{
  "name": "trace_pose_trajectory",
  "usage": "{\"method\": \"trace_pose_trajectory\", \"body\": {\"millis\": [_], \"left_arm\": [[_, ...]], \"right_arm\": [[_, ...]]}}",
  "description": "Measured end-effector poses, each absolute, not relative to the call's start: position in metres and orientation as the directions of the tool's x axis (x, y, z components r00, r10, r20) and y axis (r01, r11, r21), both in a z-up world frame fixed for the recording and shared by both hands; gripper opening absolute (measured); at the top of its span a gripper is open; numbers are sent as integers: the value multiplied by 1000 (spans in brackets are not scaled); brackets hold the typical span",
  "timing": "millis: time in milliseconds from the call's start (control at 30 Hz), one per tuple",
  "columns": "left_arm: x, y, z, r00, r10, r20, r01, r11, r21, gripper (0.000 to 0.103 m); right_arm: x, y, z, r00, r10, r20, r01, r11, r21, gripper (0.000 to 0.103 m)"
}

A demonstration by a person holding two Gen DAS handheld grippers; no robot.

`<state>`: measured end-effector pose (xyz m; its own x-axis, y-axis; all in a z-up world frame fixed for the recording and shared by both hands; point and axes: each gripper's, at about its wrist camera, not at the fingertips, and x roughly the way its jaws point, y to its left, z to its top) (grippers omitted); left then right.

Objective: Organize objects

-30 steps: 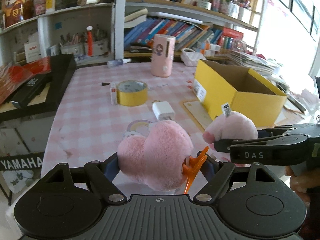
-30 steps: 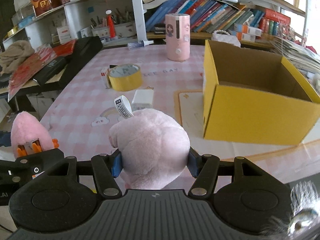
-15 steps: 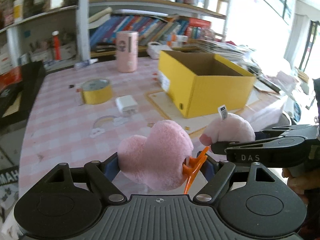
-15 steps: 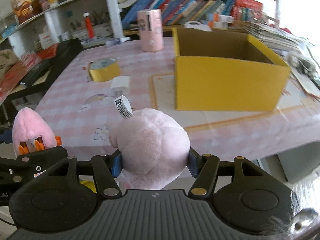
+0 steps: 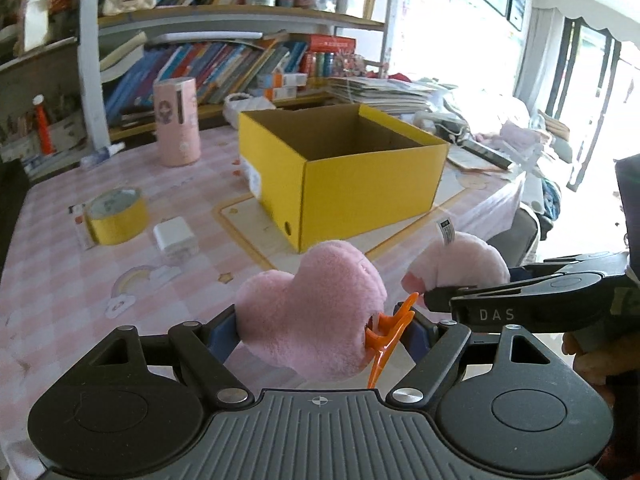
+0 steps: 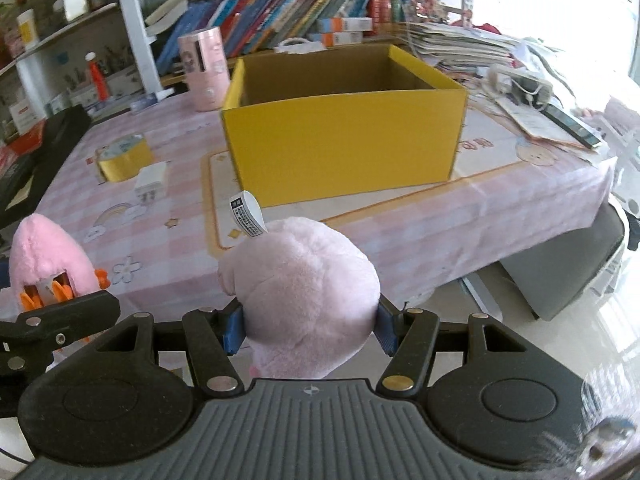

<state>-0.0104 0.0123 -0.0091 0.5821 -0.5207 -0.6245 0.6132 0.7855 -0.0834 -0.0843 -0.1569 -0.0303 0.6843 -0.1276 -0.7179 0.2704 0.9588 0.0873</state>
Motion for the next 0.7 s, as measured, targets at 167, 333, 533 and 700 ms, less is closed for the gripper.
{"method": "trace_pose_trajectory", "body": {"millis": [167,333,533,700], "left_arm": [[-6,-1,-5,583,-533,-613,629,774,-74,82],[4,-12,7,608,-546,-576,633,772,-62,82],[20,-28,32,642,-572,-510,639,767,-57,82],[38,-46,52,671,-592,-446,643,764,-47,82]], "right_arm": [[-83,-169,-29,683,-142,-716,287,954,84,58],[-76,-184,-21,704,-156,-692,302,949,93,58],[-63,-208,5,756,-187,-627,311,946,92,58],[-47,-229,37,813,-205,-546,297,951,85,58]]}}
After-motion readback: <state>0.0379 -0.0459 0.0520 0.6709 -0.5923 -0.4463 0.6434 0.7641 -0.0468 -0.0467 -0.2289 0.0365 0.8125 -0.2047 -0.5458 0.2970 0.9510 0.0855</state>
